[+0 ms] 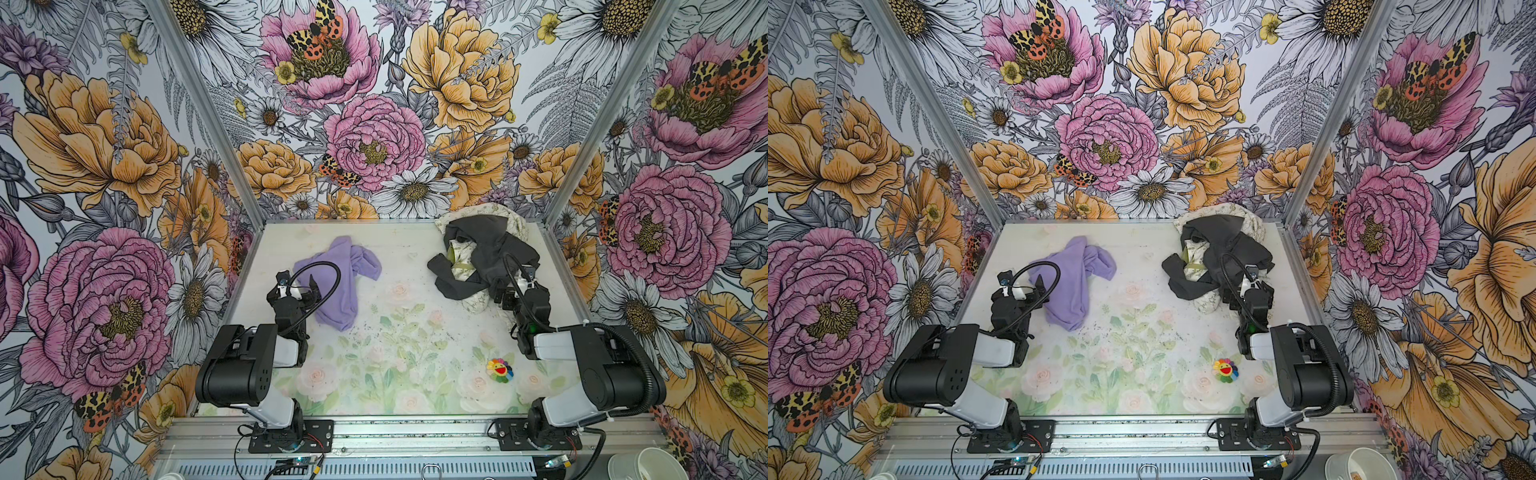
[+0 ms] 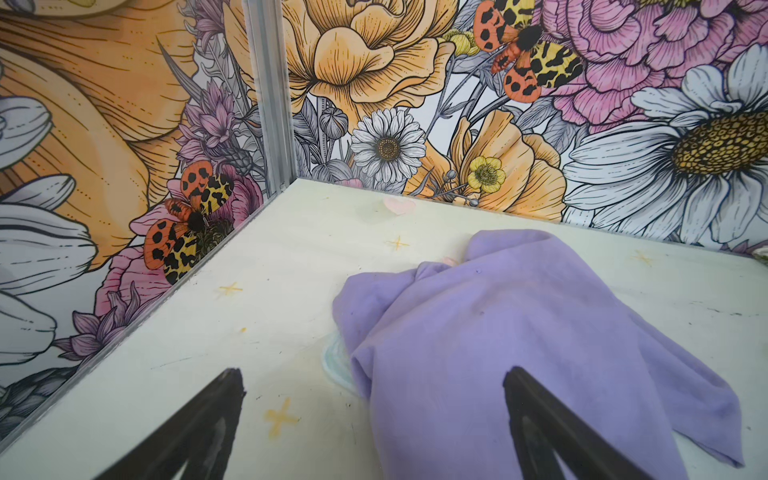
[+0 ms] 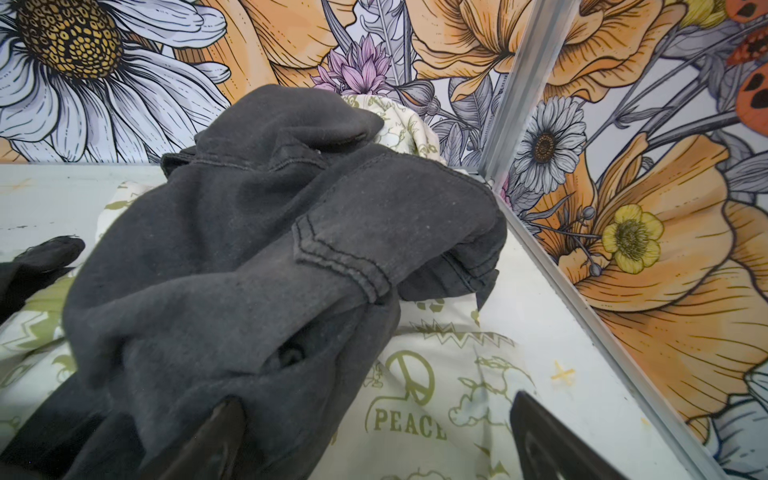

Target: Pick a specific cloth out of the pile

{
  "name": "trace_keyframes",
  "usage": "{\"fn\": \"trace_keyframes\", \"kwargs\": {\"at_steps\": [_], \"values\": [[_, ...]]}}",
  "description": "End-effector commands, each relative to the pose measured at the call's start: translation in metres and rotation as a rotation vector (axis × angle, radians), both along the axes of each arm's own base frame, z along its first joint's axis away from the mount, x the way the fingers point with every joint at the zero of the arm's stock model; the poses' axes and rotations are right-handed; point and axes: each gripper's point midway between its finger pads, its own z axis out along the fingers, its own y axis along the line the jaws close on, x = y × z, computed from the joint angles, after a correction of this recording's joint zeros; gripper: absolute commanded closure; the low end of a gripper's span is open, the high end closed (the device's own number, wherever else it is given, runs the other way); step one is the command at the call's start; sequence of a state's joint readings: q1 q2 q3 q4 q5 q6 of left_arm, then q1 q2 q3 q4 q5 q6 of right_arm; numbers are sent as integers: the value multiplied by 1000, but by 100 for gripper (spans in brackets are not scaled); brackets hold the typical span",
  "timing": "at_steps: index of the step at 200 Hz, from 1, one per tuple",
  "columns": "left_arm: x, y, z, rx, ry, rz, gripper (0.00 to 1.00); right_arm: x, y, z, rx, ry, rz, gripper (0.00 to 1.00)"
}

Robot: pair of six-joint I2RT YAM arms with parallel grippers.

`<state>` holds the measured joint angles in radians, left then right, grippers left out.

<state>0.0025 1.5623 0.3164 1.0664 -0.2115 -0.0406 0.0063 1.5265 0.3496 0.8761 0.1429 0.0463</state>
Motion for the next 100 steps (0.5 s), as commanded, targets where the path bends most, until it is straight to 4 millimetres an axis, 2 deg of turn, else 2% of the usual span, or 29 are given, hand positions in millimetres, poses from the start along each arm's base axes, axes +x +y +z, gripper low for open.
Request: {"fn": "trace_keyframes", "kwargs": {"at_steps": [1,100], "values": [[8,-3,-1,19,45,-19,1,12,9,13,26,-45,58,0],[7,-1,-1,36,47,20,1,11,7,11,31,-31,51,1]]}}
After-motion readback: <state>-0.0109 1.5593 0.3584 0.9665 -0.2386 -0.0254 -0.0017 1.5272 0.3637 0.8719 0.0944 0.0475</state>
